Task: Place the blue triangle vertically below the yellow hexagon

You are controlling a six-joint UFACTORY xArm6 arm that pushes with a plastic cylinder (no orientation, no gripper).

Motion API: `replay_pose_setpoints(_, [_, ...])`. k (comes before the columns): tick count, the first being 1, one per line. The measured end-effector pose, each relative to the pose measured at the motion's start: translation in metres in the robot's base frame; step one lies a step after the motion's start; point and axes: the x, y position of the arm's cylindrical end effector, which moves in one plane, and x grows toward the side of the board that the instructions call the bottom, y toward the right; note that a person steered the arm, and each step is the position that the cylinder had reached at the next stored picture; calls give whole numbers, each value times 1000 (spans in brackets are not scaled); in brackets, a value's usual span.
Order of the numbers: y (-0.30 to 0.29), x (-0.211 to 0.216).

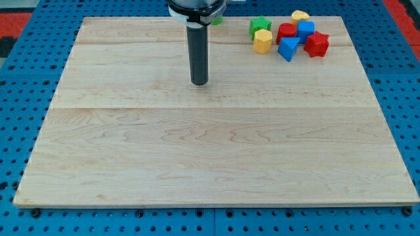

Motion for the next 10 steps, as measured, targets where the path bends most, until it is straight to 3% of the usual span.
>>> replay_pose_setpoints(5, [4,0])
replay_pose_setpoints(7, [45,17])
replay_pose_setpoints(8, [92,27])
replay_pose_setpoints(10, [280,-8])
